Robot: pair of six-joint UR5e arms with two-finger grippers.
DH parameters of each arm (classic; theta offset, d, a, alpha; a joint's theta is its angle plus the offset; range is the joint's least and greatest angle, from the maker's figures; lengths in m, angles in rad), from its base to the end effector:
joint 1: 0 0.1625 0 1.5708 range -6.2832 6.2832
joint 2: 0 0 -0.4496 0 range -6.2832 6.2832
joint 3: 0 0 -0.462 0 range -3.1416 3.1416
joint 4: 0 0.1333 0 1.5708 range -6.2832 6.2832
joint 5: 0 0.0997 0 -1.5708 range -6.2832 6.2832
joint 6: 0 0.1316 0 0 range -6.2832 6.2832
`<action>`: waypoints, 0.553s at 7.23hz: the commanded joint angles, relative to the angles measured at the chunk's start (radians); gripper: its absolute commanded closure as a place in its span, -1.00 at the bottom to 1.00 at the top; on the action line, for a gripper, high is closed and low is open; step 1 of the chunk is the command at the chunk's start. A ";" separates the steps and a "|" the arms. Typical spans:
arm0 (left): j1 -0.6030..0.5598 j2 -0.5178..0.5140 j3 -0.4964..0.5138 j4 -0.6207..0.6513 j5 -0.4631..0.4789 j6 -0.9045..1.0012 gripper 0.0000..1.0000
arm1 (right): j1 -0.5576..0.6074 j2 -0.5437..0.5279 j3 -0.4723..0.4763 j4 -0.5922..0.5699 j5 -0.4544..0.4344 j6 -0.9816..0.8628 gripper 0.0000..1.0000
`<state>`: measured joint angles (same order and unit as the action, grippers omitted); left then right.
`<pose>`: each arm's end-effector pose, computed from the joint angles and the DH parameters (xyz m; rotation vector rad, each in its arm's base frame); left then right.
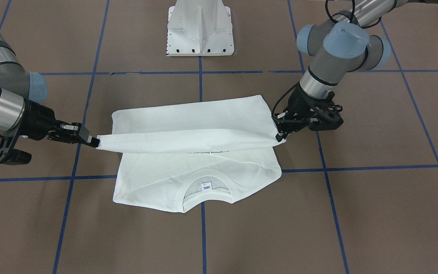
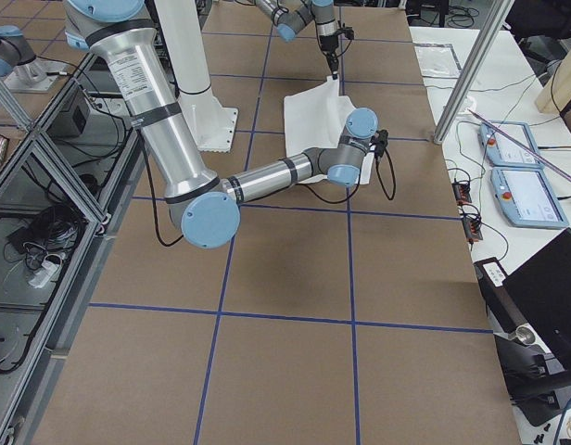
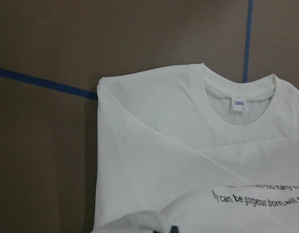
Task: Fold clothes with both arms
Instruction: 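Carry the hem over the shirt body to the collar with both grippers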
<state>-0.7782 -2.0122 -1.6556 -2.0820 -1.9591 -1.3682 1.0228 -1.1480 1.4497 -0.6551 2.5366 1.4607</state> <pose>0.4735 -0.5839 0.3130 0.1716 1.0723 -0.3170 -0.3591 -0.6364 0.3676 -0.1078 -1.3706 0.1776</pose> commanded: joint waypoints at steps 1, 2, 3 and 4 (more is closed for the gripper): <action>-0.026 -0.017 0.091 -0.052 0.000 0.038 1.00 | -0.016 0.010 -0.021 -0.005 -0.063 0.000 1.00; -0.026 -0.028 0.091 -0.052 0.000 0.038 1.00 | -0.021 0.042 -0.061 -0.002 -0.087 0.000 1.00; -0.026 -0.034 0.089 -0.052 0.000 0.038 1.00 | -0.021 0.056 -0.074 -0.001 -0.088 0.007 1.00; -0.024 -0.042 0.091 -0.052 0.000 0.035 1.00 | -0.021 0.057 -0.083 -0.001 -0.090 0.009 1.00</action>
<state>-0.8028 -2.0450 -1.5665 -2.1329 -1.9589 -1.3313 1.0027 -1.0999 1.3824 -0.6568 2.4529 1.4659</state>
